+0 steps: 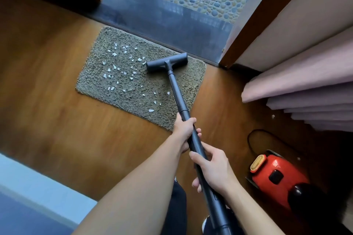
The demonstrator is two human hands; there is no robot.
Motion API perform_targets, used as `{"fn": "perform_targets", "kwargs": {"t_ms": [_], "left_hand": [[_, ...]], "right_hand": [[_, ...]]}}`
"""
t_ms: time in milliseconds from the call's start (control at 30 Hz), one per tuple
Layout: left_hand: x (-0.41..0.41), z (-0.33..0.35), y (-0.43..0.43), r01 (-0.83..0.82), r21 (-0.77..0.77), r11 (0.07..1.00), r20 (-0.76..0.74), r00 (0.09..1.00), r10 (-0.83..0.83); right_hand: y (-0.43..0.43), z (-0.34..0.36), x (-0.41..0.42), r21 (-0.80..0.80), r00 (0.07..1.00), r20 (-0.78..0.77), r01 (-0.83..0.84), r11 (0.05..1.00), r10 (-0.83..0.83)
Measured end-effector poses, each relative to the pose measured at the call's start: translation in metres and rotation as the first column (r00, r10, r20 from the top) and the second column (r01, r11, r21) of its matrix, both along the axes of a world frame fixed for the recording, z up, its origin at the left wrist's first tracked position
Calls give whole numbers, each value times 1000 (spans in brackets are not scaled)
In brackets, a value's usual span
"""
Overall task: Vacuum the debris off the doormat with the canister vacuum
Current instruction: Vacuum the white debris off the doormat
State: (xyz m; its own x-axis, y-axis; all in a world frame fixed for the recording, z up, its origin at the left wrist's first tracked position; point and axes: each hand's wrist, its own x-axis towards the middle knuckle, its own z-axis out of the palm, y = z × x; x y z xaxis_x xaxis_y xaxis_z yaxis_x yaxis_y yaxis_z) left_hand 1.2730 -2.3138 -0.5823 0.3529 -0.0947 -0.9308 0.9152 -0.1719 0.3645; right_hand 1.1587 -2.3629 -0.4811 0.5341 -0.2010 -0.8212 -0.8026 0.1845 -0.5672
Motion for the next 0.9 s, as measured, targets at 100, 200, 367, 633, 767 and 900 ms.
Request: {"fn": "perform_targets", "kwargs": {"t_ms": [100, 200, 367, 633, 767, 900], "left_hand": [[-29, 0, 4, -37, 34, 999, 2, 999, 37], [-68, 5, 2, -73, 39, 997, 12, 997, 73], [-138, 18, -4, -132, 29, 991, 11, 991, 132], [-225, 21, 0, -232, 46, 972, -35, 972, 233], [-240, 25, 9, -259, 45, 965, -33, 965, 261], [-239, 21, 19, -281, 42, 959, -25, 959, 283]], "right_hand": [[-1, 6, -26, 9, 999, -7, -53, 999, 53], [-7, 9, -62, 2, 995, 1, -97, 995, 97], [-20, 14, -130, 45, 992, -8, -127, 991, 128], [-31, 21, -204, 52, 972, -33, -229, 972, 231], [-25, 20, -217, 57, 964, -39, -262, 963, 264], [-16, 15, -215, 53, 955, -28, -294, 954, 296]]}}
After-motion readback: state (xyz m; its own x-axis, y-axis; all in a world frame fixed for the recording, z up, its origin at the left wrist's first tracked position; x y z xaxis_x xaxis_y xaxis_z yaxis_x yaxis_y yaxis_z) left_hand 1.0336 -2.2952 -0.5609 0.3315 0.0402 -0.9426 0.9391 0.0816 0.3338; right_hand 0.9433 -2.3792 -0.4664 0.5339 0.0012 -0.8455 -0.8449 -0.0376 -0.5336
